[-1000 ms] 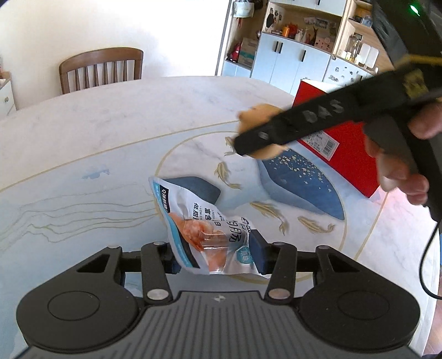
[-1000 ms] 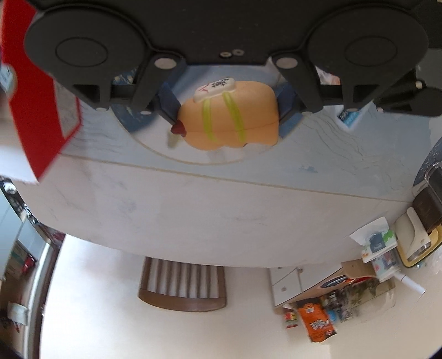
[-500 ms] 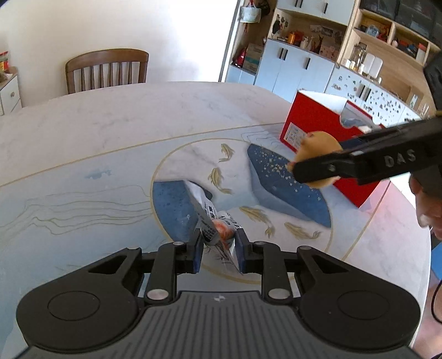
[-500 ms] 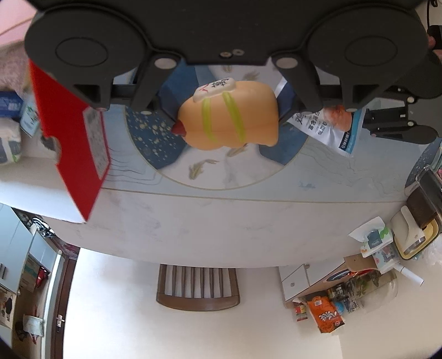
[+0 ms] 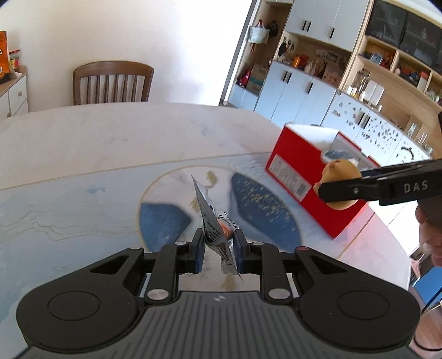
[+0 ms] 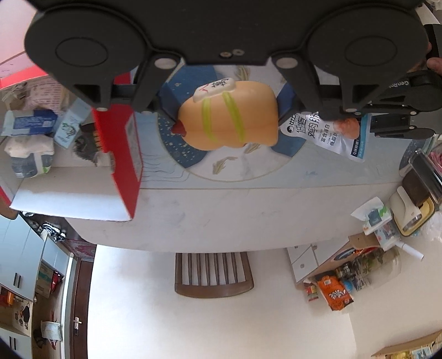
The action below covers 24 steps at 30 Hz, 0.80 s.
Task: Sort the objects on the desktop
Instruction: 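Carry the snack pack and yellow toy with both tools over the shoebox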
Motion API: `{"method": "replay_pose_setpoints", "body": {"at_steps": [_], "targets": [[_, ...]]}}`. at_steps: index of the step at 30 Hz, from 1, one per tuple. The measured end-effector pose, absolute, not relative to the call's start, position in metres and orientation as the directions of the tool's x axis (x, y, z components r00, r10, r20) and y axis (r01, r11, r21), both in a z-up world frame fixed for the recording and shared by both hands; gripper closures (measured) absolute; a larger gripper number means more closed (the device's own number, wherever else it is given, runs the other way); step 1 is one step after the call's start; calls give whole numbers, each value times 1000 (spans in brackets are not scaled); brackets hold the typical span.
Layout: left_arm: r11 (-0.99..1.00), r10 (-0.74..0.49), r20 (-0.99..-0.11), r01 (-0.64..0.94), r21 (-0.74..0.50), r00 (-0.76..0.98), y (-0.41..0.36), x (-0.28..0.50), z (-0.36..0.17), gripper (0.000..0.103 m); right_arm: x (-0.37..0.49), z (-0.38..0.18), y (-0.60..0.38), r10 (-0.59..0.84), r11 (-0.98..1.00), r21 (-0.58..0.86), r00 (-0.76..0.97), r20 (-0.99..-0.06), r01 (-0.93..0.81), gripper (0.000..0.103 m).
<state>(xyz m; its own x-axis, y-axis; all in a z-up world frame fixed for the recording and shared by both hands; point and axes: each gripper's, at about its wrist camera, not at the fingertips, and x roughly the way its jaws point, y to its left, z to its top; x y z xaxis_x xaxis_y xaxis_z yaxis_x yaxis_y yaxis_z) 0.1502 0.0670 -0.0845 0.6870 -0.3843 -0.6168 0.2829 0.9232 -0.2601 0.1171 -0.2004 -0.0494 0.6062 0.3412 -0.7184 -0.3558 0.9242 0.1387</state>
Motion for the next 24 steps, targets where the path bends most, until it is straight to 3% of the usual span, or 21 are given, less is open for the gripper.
{"method": "replay_pose_setpoints", "body": {"at_steps": [24], "targets": [[882, -471, -514, 386, -270, 717, -59, 166, -27, 83, 121, -27, -313, 329, 935, 132, 664, -672, -330, 34]]}}
